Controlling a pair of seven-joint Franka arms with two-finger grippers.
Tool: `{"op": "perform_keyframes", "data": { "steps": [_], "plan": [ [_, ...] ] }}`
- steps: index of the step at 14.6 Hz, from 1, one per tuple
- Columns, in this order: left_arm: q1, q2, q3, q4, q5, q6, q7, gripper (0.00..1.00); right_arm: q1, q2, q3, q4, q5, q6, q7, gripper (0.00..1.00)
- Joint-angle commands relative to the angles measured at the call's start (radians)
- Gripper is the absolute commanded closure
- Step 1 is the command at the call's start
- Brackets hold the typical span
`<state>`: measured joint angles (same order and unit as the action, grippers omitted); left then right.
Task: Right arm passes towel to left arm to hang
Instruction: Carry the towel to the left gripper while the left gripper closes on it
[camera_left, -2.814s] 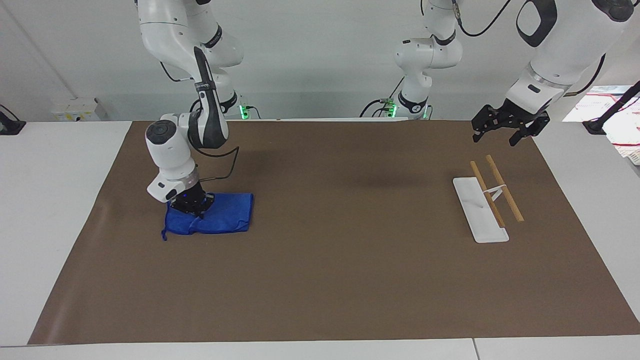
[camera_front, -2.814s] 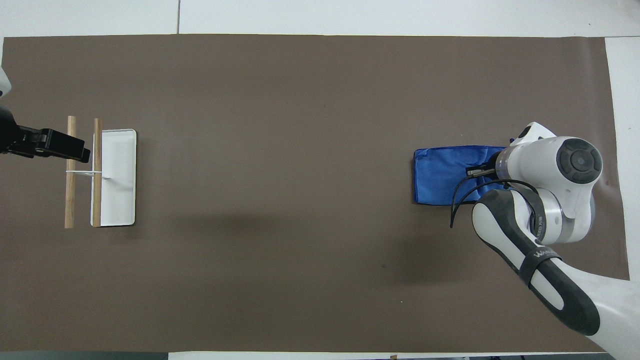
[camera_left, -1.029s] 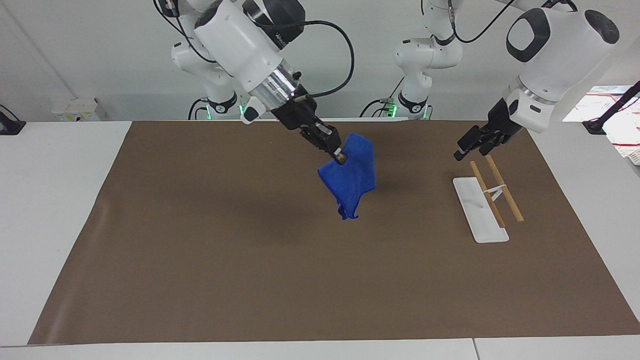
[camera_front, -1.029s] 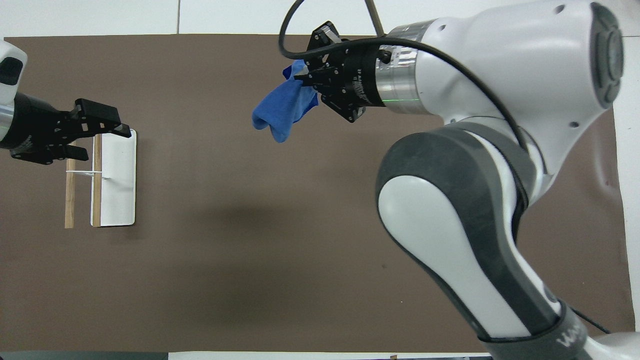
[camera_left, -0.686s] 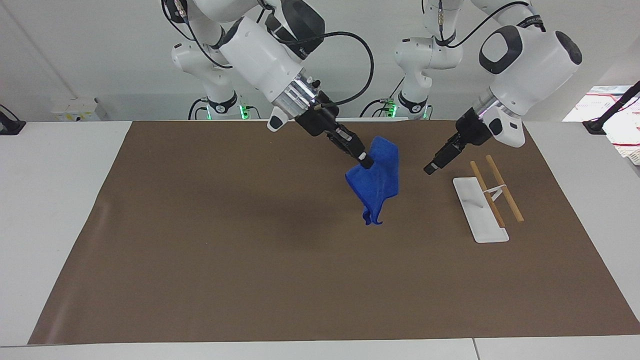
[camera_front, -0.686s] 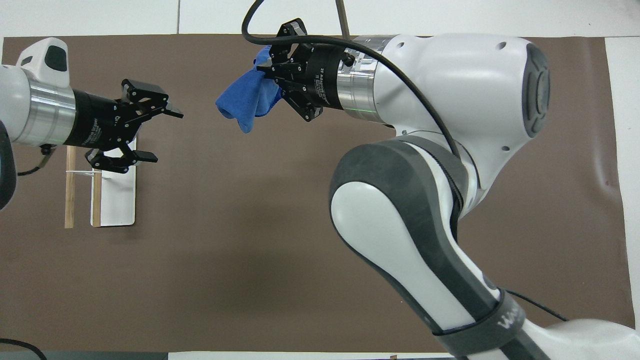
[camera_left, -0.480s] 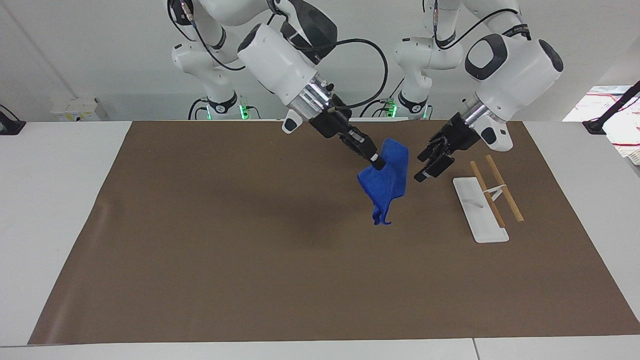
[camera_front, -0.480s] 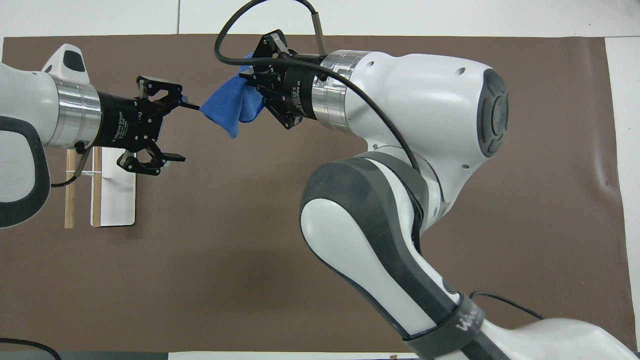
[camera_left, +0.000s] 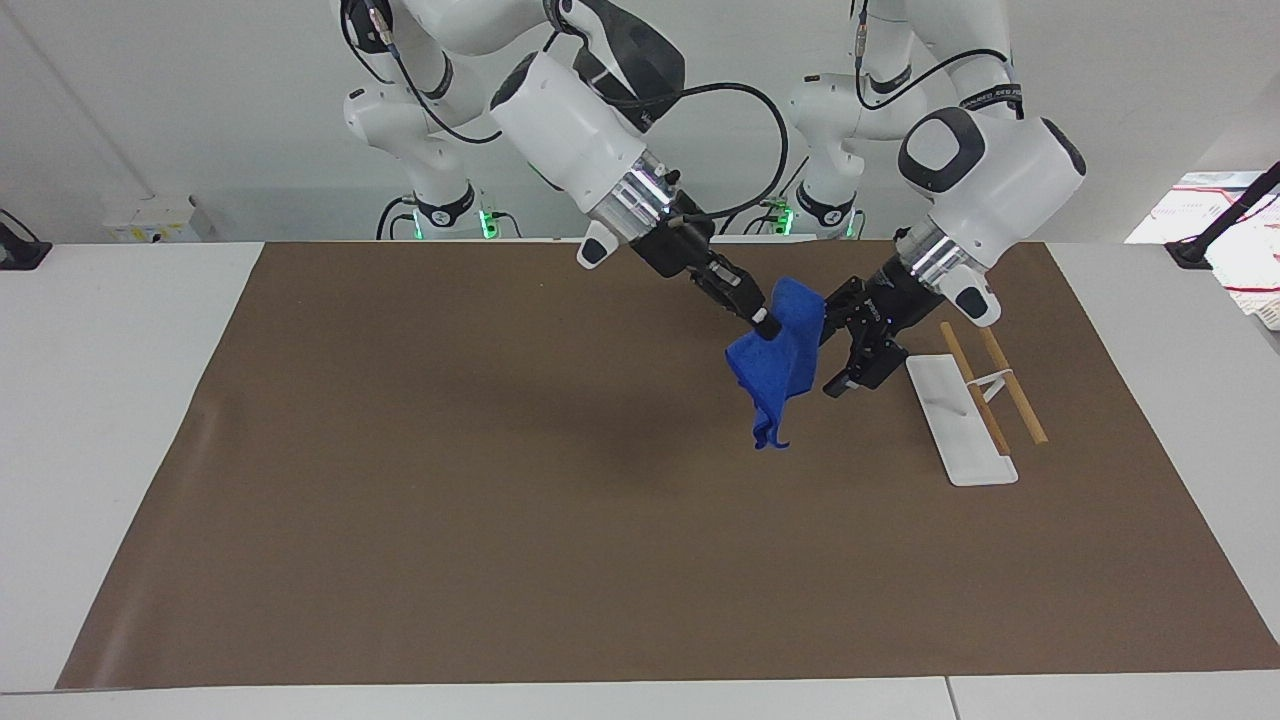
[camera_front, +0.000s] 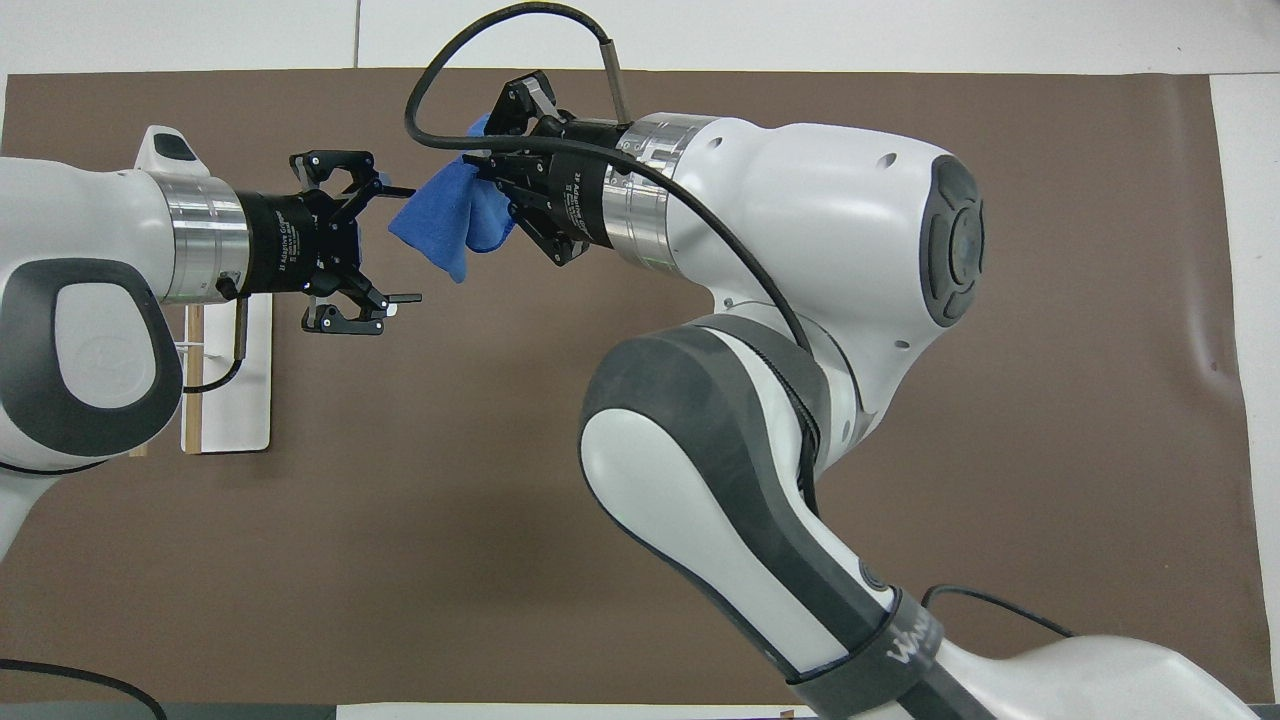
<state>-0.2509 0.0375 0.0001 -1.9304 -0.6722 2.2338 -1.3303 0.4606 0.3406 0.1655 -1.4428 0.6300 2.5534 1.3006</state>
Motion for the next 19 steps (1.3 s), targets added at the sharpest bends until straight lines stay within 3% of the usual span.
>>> {"op": "perform_keyframes", "data": {
  "steps": [1, 2, 3, 4, 7, 17, 19],
  "plan": [
    [-0.022, 0.016, 0.004, -0.019, -0.05, 0.069, -0.013, 0.0, -0.005, -0.009, 0.005, -0.013, 0.008, 0.011, 0.005, 1.0],
    [-0.03, 0.018, 0.004, -0.019, -0.07, 0.075, -0.013, 0.0, -0.005, -0.009, 0.003, -0.013, 0.008, 0.011, 0.005, 1.0],
    [-0.031, 0.018, 0.004, -0.019, -0.073, 0.078, -0.013, 0.07, -0.005, -0.009, 0.005, -0.011, 0.008, 0.011, 0.005, 1.0],
    [-0.031, 0.018, 0.003, -0.018, -0.073, 0.079, -0.012, 0.23, -0.007, -0.009, 0.005, -0.013, 0.008, 0.01, 0.003, 1.0],
    [-0.031, 0.019, 0.003, -0.012, -0.101, 0.078, -0.012, 1.0, -0.005, -0.011, 0.005, -0.022, 0.007, 0.01, 0.0, 1.0],
    [-0.01, 0.002, 0.018, 0.04, -0.089, 0.058, -0.01, 1.0, -0.007, -0.017, 0.003, -0.04, 0.001, 0.005, -0.014, 1.0],
    [0.01, -0.004, 0.017, 0.051, -0.006, 0.058, -0.009, 1.0, -0.017, -0.023, 0.002, -0.056, -0.006, -0.004, -0.067, 1.0]
  ]
}}
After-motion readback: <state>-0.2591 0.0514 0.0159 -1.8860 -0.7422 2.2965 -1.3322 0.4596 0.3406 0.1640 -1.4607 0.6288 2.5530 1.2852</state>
